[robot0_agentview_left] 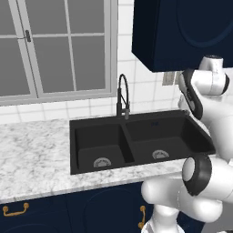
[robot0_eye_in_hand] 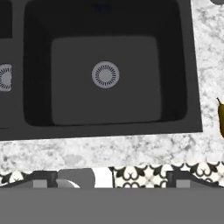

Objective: Put the colander in the sink, put the pear in the colander, and turn on the sink faucet and pour water over the colander.

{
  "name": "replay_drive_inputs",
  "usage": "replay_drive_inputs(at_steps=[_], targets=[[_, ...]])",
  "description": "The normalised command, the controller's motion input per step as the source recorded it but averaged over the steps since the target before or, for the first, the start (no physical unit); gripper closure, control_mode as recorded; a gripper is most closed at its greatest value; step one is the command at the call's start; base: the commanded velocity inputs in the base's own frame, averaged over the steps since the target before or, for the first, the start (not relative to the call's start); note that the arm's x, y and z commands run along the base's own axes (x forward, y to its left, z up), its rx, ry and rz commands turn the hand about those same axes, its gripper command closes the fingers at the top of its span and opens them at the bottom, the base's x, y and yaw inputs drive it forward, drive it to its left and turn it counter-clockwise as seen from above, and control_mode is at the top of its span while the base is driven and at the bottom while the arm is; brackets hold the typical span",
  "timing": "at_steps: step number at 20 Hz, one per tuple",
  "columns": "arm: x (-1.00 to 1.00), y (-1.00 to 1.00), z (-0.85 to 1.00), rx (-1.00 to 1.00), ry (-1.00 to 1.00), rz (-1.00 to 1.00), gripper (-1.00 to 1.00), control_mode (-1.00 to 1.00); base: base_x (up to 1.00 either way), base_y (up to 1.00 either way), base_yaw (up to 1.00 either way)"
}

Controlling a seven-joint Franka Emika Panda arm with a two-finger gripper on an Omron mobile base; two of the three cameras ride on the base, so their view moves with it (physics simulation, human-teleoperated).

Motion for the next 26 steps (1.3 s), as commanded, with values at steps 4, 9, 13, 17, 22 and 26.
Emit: replay_drive_inputs(at_steps=[4, 9, 13, 17, 22, 26], targets=[[0.00, -0.97, -0.23, -0.07, 0.09, 0.00, -1.00, -1.00, 0.00, 0.00, 0.00], [0.00, -0.67, -0.24, -0.05, 0.07, 0.00, -1.00, -1.00, 0.00, 0.00, 0.00], [0.06, -0.29, -0.22, -0.01, 0.00, 0.00, -1.00, -1.00, 0.00, 0.00, 0.00], [0.07, -0.43, -0.43, 0.00, 0.00, 0.00, -1.00, -1.00, 0.00, 0.00, 0.00], [0.33, -0.52, -0.30, 0.00, -0.03, 0.00, -1.00, -1.00, 0.00, 0.00, 0.00], [0.34, -0.62, -0.22, 0.00, -0.03, 0.00, -1.00, -1.00, 0.00, 0.00, 0.00]])
